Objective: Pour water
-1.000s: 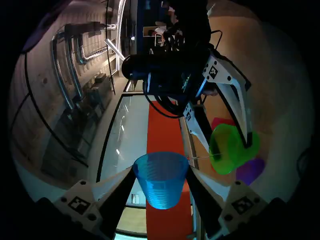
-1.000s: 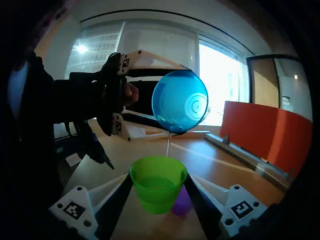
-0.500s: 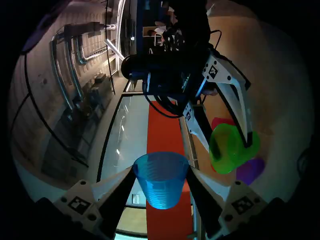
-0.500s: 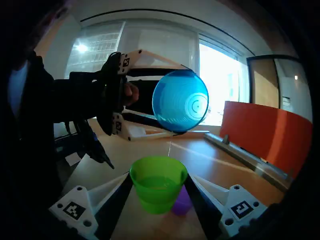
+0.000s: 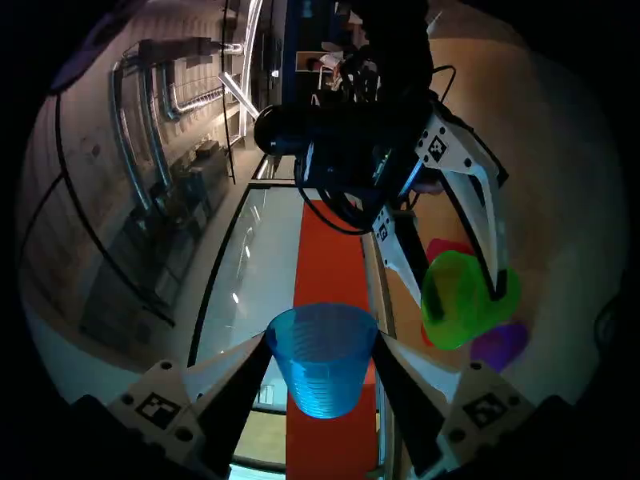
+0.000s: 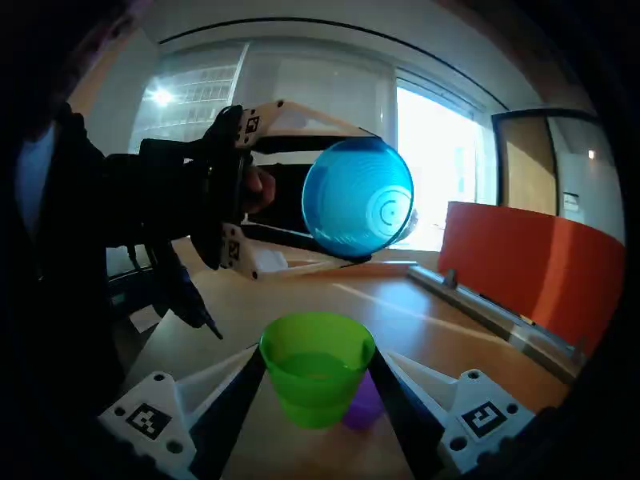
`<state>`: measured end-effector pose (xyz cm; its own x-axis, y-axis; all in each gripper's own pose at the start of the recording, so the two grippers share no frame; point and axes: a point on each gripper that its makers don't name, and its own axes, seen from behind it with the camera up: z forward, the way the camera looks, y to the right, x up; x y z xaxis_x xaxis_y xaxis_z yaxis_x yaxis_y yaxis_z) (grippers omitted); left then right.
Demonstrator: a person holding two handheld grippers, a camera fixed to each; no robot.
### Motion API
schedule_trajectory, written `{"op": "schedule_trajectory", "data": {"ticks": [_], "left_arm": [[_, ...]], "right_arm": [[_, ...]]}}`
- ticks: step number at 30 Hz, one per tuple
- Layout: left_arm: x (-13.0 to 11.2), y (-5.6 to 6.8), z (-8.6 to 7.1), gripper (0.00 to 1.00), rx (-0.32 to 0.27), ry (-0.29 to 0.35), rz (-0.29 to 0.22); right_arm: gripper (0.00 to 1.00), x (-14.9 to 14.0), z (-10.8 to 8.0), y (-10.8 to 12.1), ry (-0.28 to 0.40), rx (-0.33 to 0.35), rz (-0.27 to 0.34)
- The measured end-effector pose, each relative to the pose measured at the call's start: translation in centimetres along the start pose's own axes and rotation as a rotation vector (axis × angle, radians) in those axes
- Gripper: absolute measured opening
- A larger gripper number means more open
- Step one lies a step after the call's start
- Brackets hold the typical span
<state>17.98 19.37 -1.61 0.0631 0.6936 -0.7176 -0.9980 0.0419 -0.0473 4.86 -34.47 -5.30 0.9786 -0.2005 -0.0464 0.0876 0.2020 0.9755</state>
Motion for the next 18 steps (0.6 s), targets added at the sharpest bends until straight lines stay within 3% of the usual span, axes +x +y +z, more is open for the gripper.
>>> {"op": "schedule_trajectory", "data": {"ticks": [5, 18], "left_arm": [[-0.6, 0.2, 0.1, 0.86, 0.005, -0.021, -0.05], [-1.3, 0.0, 0.2, 0.86, 0.028, -0.046, -0.24]], "right_arm": [[0.9, 0.0, -0.1, 0.1, 0.001, -0.006, 0.003], [0.9, 0.1, -0.3, 0.4, 0.003, -0.026, 0.007]]}}
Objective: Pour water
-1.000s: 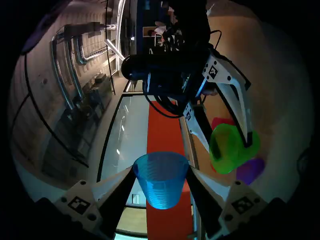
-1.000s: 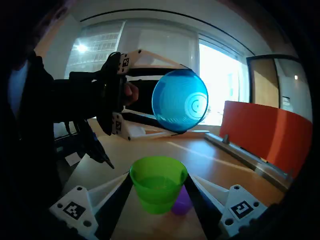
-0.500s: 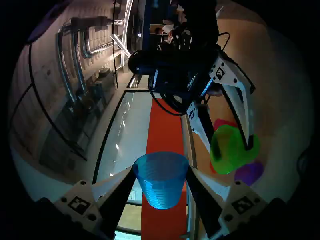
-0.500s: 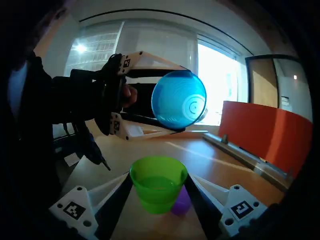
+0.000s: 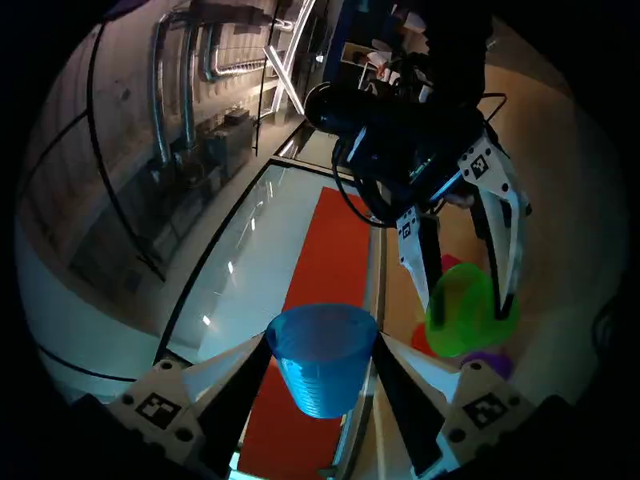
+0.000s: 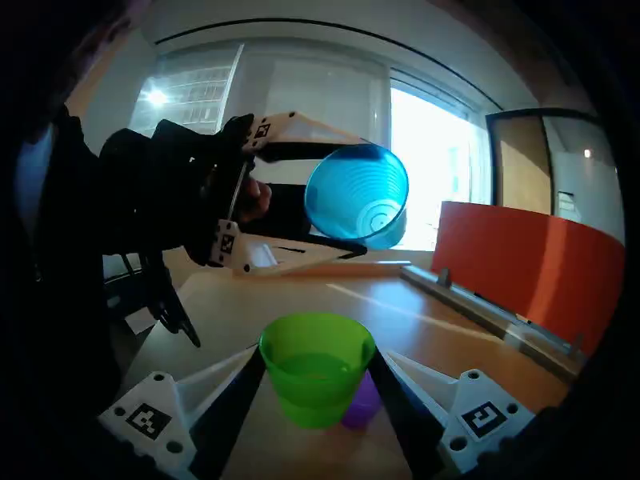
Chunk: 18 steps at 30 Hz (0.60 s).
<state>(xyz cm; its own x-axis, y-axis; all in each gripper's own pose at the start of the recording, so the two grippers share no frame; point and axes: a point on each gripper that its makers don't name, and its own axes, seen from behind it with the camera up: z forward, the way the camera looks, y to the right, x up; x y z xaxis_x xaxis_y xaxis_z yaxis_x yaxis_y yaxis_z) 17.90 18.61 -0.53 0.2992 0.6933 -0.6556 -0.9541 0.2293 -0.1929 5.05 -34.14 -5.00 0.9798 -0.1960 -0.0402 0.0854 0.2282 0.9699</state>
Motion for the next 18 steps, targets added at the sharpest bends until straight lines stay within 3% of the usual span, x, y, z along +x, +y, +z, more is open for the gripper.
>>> {"op": "schedule_trajectory", "data": {"ticks": [18], "left_arm": [[-0.15, -0.19, -0.62, 0.86, 0.003, 0.003, -0.119]], "right_arm": [[0.9, 0.49, -0.3, -0.12, 0.001, -0.009, -0.01]]}}
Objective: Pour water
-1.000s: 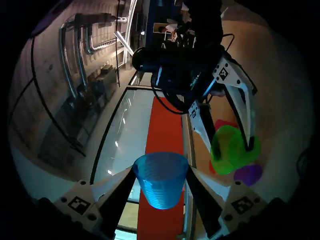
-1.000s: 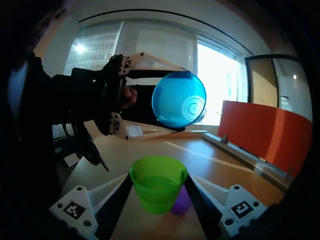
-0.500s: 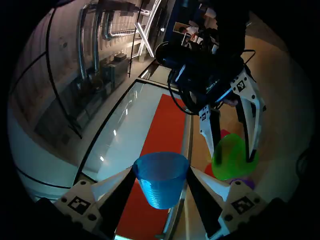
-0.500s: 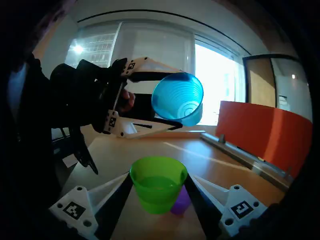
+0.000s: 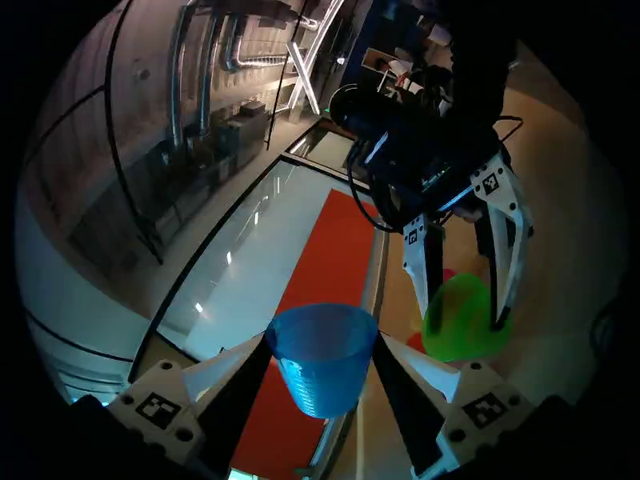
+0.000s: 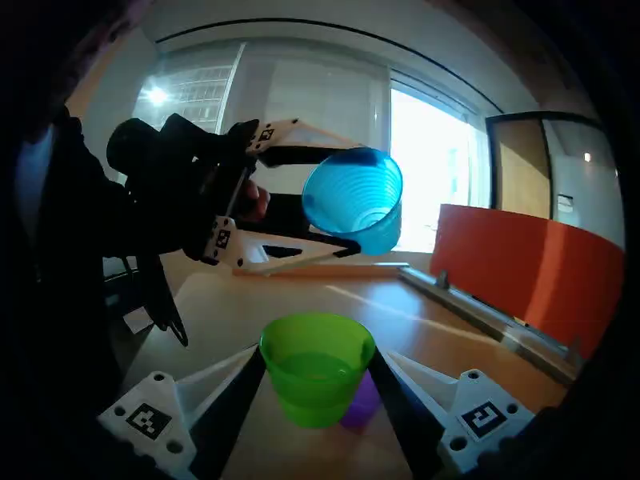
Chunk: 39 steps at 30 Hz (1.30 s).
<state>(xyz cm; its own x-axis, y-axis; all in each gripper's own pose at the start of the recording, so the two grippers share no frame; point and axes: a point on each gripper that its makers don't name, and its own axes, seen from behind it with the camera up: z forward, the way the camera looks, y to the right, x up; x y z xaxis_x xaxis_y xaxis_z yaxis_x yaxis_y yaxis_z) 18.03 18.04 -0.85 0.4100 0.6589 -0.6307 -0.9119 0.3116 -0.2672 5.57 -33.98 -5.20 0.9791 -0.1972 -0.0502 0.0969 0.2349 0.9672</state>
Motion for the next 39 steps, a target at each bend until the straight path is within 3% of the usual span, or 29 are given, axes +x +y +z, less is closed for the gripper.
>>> {"op": "schedule_trajectory", "data": {"ticks": [26, 39], "left_arm": [[-0.7, -0.4, -1.2, 0.86, -0.002, -0.011, -0.302], [-2.0, -0.5, -1.0, 0.86, -0.013, -0.035, -0.594]], "right_arm": [[0.9, 0.2, -0.2, -0.3, 0.011, -0.003, 0.002], [0.91, 0.5, -0.3, -0.6, 0.023, -0.006, 0.001]]}}
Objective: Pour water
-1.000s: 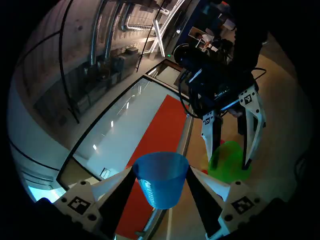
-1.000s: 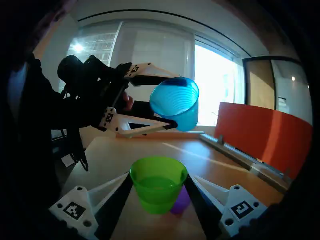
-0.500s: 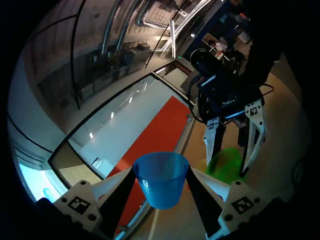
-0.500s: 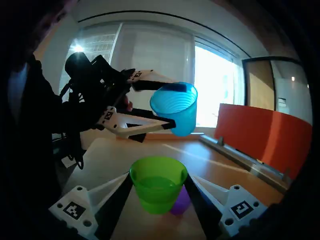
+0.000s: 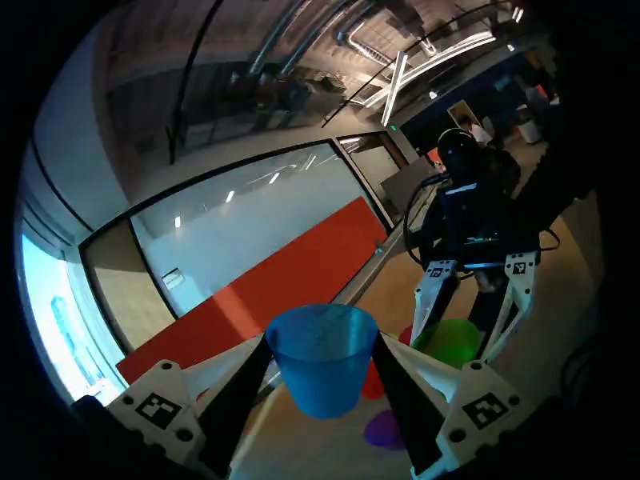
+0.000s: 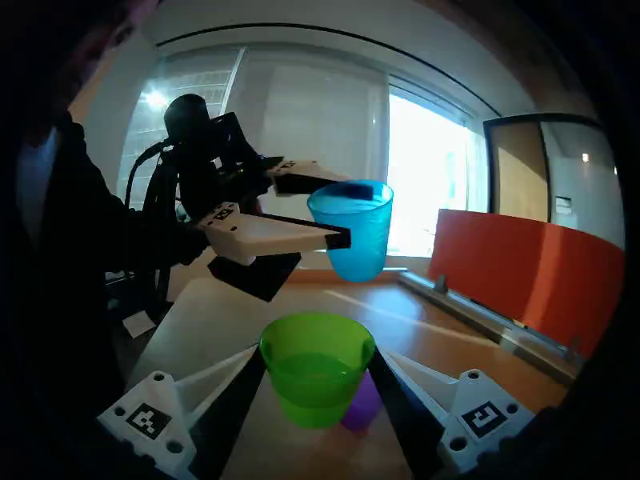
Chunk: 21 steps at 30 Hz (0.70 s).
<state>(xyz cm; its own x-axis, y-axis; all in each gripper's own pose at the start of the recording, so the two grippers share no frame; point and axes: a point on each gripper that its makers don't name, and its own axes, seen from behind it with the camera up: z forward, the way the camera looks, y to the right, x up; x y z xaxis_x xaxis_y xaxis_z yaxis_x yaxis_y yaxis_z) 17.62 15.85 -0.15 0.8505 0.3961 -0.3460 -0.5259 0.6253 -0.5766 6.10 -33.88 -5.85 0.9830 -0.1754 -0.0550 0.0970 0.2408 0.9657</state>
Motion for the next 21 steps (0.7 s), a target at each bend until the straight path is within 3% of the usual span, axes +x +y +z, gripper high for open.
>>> {"op": "schedule_trajectory", "data": {"ticks": [14, 21], "left_arm": [[-0.5, -0.7, -0.1, 0.86, -0.012, 0.007, -0.238], [-1.3, -1.1, 0.2, 0.86, -0.01, -0.003, -0.401]], "right_arm": [[0.9, 0.2, -0.4, 0.3, 0.009, -0.007, -0.004], [0.91, 0.5, -0.5, 0.2, 0.013, -0.01, -0.005]]}}
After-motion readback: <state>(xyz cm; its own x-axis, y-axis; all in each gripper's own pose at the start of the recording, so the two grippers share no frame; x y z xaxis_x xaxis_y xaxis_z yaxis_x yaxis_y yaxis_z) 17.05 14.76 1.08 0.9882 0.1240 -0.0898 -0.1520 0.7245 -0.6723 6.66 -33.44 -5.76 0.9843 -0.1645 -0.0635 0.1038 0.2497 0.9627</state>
